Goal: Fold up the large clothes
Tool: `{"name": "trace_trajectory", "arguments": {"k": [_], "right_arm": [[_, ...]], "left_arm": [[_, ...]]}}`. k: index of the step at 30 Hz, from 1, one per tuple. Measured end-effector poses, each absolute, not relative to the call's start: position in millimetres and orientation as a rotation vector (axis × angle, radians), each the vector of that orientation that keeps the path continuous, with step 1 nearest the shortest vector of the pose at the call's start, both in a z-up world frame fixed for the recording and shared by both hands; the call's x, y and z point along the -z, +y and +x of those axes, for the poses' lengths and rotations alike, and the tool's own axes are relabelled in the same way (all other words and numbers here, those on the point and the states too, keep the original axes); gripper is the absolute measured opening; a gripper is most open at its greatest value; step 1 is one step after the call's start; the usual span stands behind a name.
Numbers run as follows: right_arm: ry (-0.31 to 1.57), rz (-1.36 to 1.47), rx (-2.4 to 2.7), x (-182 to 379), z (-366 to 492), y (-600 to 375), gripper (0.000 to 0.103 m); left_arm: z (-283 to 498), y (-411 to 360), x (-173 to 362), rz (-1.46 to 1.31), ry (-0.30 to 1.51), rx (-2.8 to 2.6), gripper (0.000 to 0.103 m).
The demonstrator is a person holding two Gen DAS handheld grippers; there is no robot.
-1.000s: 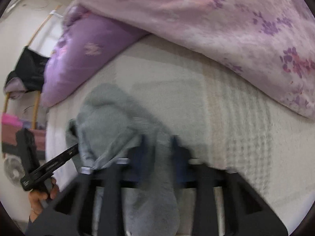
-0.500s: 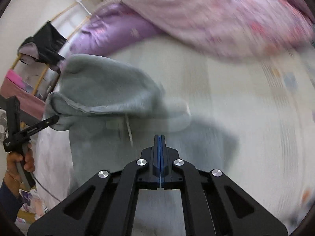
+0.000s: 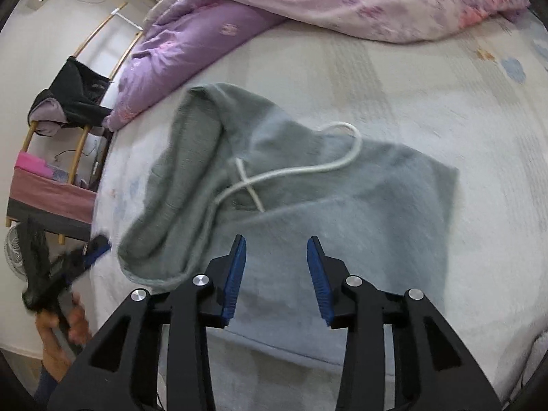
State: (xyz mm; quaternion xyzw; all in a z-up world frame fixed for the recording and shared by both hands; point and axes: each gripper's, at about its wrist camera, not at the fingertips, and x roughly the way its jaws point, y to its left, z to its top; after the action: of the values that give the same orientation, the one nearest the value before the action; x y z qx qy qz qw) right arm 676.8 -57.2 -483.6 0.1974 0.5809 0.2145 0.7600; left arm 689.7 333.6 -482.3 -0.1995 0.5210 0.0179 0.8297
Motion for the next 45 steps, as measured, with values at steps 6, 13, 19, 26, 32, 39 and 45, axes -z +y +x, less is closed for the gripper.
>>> {"name": "trace_trajectory", "arguments": {"k": [6,13,19,26,32,39,45], "right_arm": [[1.294,0.449,-0.456,500.4,679.0,-49.7,0.037],[1.346,0.481,-0.438,526.2,670.2,-54.9,0.038],[1.322,0.57,-0.394,515.1,653.2,-83.6,0.038],[1.259,0.729,-0.336,479.8,613.7,-127.9,0.043],[1.287,0.848,-0.25,482.6,570.2,-140.8,0.059],[1.397,1.006,-0.259,527.1,547.6,-106.7,0.061],[1.353,1.117,-0.308,532.7,554.4,-83.1,0.061]], "left_arm": [[772.6,356.2,541.4,-0.395,1.246,-0.109,0.069],[805.6,357.3,571.7,-0.401,1.265,-0.098,0.005],[747.8,298.8,465.9,-0.202,0.925,0.119,0.005],[597.2,190.6,406.5,0.017,0.851,0.531,0.005],[521.4,167.1,475.6,0.019,1.117,0.546,0.005],[510.1,171.1,502.6,-0.106,1.19,0.463,0.018],[501.0,200.0,497.8,-0.333,1.199,0.385,0.076]]}}
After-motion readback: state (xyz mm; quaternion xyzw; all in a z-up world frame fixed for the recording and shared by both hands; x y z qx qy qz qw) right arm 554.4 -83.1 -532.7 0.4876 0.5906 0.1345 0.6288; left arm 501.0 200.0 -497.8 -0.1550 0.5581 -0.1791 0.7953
